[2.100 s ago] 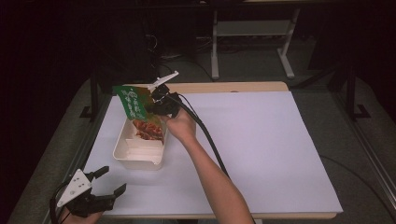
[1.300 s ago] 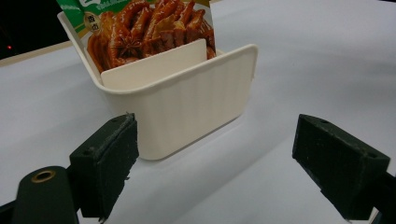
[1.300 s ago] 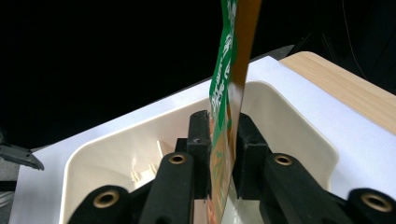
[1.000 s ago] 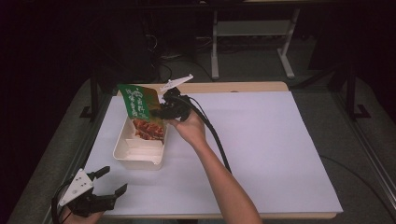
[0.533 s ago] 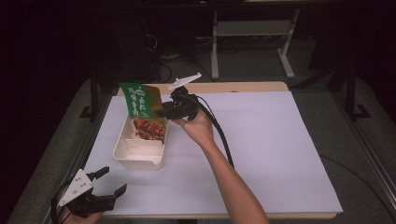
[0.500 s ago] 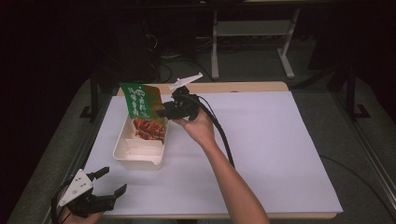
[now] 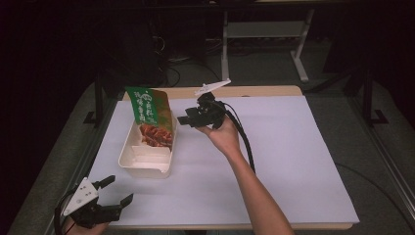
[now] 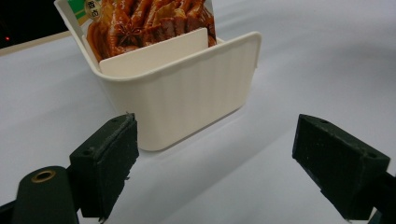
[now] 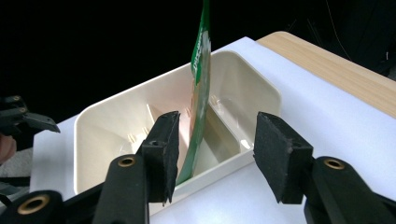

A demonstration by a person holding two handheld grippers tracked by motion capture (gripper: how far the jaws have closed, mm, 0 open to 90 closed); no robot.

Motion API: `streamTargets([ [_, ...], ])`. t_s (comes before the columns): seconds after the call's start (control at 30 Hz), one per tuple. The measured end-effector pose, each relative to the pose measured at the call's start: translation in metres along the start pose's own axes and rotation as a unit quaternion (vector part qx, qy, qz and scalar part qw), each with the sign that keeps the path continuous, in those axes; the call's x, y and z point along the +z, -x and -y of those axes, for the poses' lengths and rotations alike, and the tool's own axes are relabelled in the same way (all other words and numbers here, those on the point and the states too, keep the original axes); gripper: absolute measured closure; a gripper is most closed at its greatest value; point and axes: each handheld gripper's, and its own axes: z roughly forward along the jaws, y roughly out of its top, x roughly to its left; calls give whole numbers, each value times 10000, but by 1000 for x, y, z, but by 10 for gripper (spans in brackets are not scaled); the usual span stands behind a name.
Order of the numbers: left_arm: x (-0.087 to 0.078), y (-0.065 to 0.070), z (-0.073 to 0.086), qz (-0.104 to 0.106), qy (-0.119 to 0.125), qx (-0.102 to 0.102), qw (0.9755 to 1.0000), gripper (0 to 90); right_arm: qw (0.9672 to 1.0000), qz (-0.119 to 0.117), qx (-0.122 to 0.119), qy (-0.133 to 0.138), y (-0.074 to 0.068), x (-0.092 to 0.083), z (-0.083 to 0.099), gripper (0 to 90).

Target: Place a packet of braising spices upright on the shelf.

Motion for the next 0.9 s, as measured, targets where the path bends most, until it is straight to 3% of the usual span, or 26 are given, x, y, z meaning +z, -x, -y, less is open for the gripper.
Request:
streamTargets([
  [0.2,1,1,0,13,-37,77,10000,138,10000,53,78,14,5,-12,8,477],
  [0.43,1,0,1,2,-89,25,10000,138,9997,133,222,22,15,-30,23,445],
  [0.9,0,0,2,-17,-104,11,9999,138,9994,173,312,40,21,-48,40,425],
])
